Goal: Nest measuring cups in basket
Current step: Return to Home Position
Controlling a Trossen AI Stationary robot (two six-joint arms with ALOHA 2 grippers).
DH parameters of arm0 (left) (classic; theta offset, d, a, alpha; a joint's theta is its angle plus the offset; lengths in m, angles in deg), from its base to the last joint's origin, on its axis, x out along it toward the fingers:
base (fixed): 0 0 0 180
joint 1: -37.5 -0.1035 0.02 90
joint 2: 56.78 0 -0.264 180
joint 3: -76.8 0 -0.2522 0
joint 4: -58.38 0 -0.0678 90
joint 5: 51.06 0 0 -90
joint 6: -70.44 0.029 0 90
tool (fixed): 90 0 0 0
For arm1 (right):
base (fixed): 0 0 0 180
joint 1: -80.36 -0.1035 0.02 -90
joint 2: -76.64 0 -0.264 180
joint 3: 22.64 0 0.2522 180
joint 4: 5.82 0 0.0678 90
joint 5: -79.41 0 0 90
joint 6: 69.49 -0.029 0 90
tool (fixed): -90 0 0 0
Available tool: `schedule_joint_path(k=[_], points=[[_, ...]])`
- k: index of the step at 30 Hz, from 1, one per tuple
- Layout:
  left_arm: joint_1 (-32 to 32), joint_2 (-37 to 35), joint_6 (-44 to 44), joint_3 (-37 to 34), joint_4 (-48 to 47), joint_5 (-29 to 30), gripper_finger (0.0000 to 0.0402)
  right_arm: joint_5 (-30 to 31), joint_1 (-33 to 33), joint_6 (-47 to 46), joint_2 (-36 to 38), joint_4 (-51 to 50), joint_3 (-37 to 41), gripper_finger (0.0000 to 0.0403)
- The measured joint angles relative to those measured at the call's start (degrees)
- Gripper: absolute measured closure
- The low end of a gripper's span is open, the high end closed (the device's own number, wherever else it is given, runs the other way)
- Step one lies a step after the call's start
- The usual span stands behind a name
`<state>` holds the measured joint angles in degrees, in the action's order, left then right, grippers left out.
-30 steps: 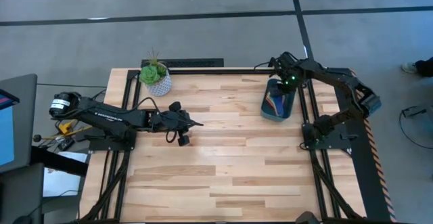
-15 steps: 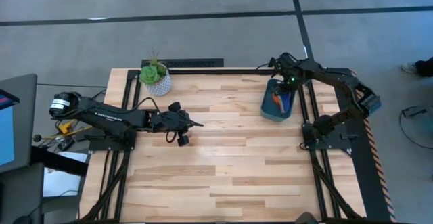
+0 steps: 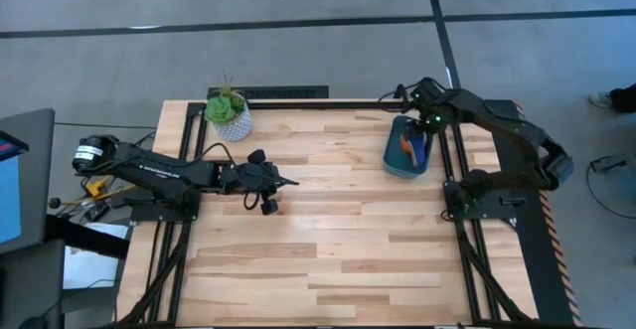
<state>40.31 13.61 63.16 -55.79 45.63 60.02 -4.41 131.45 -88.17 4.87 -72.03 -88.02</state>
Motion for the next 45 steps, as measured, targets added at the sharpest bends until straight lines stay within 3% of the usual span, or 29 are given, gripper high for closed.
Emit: schedule_joint_path(k=[6,11,16,20,25,28,37,45], points=[[0.00,-0.45,1.56,1.69,0.19,1.42,0.0347,-0.93,-1.54,0.17,8.63,0.27,0.00,0.0154],[0.00,-3.83,5.46,2.34,3.61,3.63,0.0347,-1.77,-9.18,-0.07,15.52,3.36,-0.02,0.0154],[0.00,-9.68,8.13,-0.96,12.35,3.56,0.0347,-0.59,-24.70,-4.01,19.05,11.49,-0.02,0.0165],[0.00,-14.49,8.56,-5.91,18.73,3.38,0.0347,6.26,-40.23,-5.28,18.49,19.86,-0.02,0.0197],[0.55,-22.25,6.65,-11.67,20.25,3.29,0.0347,12.43,-58.07,1.14,15.72,34.62,2.36,0.0256],[2.15,-27.69,6.59,-14.12,20.38,3.36,0.0347,14.24,-64.84,4.92,14.17,45.45,6.37,0.0295],[6.53,-43.11,9.09,-20.15,20.02,6.60,0.0347,15.03,-71.32,8.56,15.43,61.79,17.13,0.0375],[6.60,-54.39,11.07,-24.69,18.65,6.60,0.0347,14.56,-71.21,11.04,24.92,67.88,26.55,0.0387]])
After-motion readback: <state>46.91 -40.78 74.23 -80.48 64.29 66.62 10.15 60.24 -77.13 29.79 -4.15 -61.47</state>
